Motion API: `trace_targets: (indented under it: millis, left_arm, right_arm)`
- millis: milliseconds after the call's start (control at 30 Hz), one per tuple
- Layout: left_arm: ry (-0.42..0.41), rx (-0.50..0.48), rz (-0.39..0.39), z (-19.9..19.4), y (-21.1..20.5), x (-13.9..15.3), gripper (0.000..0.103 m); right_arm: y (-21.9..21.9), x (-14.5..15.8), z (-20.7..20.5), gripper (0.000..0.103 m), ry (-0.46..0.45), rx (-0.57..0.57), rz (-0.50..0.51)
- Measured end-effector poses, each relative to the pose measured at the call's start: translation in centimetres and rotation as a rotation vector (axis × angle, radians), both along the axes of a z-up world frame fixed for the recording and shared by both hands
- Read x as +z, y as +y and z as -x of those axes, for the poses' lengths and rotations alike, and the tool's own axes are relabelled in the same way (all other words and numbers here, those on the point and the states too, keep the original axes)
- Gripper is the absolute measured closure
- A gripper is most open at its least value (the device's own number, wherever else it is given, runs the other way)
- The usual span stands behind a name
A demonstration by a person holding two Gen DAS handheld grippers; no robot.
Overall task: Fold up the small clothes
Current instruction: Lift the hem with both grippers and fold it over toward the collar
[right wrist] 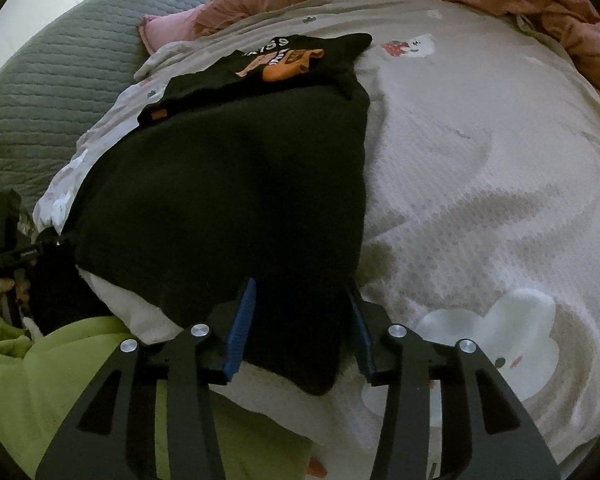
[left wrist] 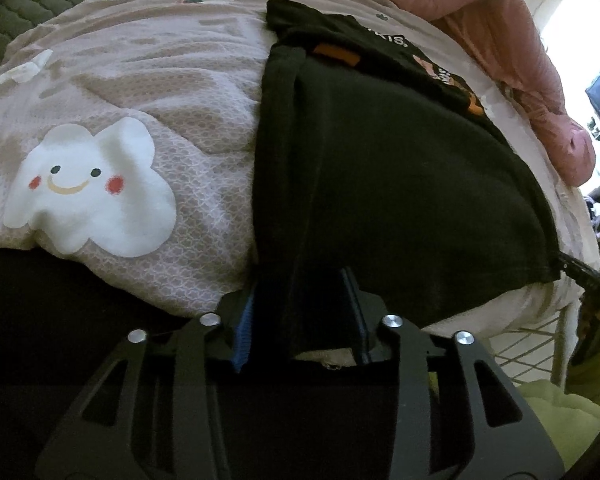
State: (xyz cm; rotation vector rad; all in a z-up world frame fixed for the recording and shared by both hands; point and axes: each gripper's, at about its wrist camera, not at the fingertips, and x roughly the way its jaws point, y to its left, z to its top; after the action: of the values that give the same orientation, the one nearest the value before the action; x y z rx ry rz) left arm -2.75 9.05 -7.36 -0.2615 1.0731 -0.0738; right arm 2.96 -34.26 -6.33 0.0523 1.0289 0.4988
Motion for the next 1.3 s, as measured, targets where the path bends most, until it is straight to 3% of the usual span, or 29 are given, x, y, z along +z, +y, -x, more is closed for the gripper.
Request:
trace_targets:
  millis: [67,100,133,300,633,967,1300]
  left_arm:
    - [-0.004,0.004,-0.002,0.1,0.1,0.2,0.091]
    - [-0.011,0.002,0.006,0.3,0.2,0.4,0.099]
    - [-0.014,0.0,0.005,0.3,0.0,0.5,0.099]
    - [-0.075,0.001,-0.003,0.9,0.0,2.4,0.1]
    - [-0.187,0.041,0.103,0.0,1.9,6.9,0.101]
    - [-0.253,0.049,0.133,-3.8,2.4,10.7,0.101]
    - [-0.296,0.102,0.193,-9.0,4.5,13.0,0.101]
  right_arm:
    - [0.0,0.4,0.1,0.091,-0.018,0.007,0.006]
    - [-0.1,0.6,0.3,0.092,-0.023,0.012,0.001]
    - [-0.2,0.8,0.3,0.094,-0.03,0.015,0.001]
    - [-0.8,2.7,0.6,0.095,-0.081,0.021,-0.035]
    - [-2.0,6.7,-0.9,0.096,-0.19,0.007,-0.145]
    - [-2.1,9.8,-3.7,0.096,-0.263,-0.018,-0.225]
    - [-1.2,12.6,-9.8,0.096,-0.323,-0.077,-0.246]
